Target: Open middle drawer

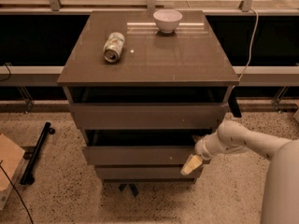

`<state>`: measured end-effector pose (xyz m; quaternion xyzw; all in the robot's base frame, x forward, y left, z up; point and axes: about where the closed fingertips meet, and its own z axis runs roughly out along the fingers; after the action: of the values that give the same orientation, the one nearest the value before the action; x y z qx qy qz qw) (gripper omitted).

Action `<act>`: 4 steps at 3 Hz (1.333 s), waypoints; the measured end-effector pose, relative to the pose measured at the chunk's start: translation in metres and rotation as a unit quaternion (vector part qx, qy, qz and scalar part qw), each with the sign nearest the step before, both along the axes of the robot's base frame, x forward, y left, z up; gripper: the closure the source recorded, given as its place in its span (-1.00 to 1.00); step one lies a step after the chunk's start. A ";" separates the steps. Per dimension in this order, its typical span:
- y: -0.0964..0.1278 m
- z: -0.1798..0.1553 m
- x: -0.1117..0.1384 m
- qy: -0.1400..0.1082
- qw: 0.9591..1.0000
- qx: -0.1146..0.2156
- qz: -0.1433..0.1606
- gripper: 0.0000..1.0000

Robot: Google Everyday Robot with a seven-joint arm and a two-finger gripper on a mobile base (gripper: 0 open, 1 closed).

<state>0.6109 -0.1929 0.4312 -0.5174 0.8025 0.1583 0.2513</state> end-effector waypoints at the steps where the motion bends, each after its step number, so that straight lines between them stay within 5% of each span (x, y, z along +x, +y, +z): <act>1: -0.007 -0.009 -0.008 0.012 0.999 -0.032 -0.005 -0.62; 2: -0.014 -0.017 -0.014 0.032 0.997 -0.064 0.000 -0.15; 4: -0.014 -0.012 -0.014 0.032 0.997 -0.064 0.000 0.93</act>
Offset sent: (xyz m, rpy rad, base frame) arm -0.0225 -0.0305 -0.0261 -0.2401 0.1279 0.0140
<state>0.5968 -0.2064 0.4189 -0.5271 0.8186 0.1233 0.1921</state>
